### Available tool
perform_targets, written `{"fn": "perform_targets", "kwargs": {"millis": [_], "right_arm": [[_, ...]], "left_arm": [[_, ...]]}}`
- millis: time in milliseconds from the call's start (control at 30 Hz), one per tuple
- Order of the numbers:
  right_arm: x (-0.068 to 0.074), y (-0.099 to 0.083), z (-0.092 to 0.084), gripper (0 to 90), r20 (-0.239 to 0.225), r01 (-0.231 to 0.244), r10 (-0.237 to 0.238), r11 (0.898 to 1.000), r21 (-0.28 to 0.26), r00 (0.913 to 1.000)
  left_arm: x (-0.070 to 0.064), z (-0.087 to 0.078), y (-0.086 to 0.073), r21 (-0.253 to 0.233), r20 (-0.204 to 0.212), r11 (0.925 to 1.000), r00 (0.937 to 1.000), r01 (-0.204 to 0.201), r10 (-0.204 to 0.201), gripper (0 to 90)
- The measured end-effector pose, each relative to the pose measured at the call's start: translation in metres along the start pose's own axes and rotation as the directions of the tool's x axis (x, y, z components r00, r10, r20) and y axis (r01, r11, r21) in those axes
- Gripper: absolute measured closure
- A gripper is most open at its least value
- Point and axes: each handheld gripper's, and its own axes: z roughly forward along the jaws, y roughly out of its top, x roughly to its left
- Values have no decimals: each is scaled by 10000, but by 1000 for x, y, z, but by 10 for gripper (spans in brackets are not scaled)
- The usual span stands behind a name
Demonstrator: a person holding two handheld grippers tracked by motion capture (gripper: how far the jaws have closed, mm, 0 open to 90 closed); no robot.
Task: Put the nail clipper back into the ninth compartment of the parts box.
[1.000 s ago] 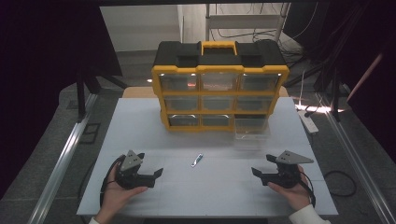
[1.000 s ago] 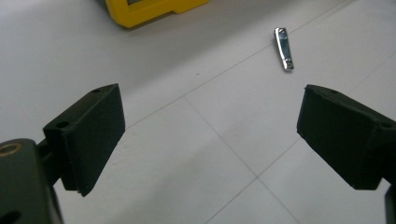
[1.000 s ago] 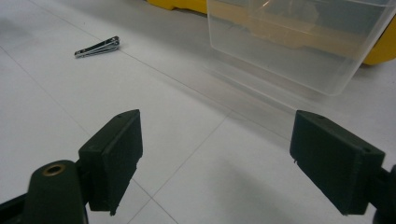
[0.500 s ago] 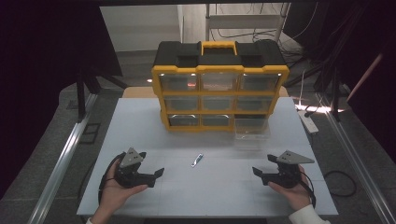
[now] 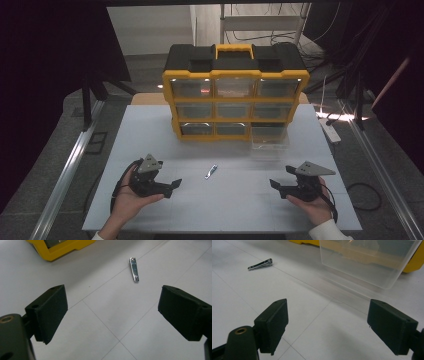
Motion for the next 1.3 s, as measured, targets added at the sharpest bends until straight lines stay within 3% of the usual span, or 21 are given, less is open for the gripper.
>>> {"fn": "perform_targets", "kwargs": {"millis": [633,1300], "right_arm": [[-1,0,0,176,10,-26,26,10000,14,10000],[-2,0,1,177,-3,49,-49,10000,50,10000]], "left_arm": [[-3,-3,32,27,113,9995,9995,-306,306,104],[-12,15,53,600,309,9955,9969,-734,717,106]]}}
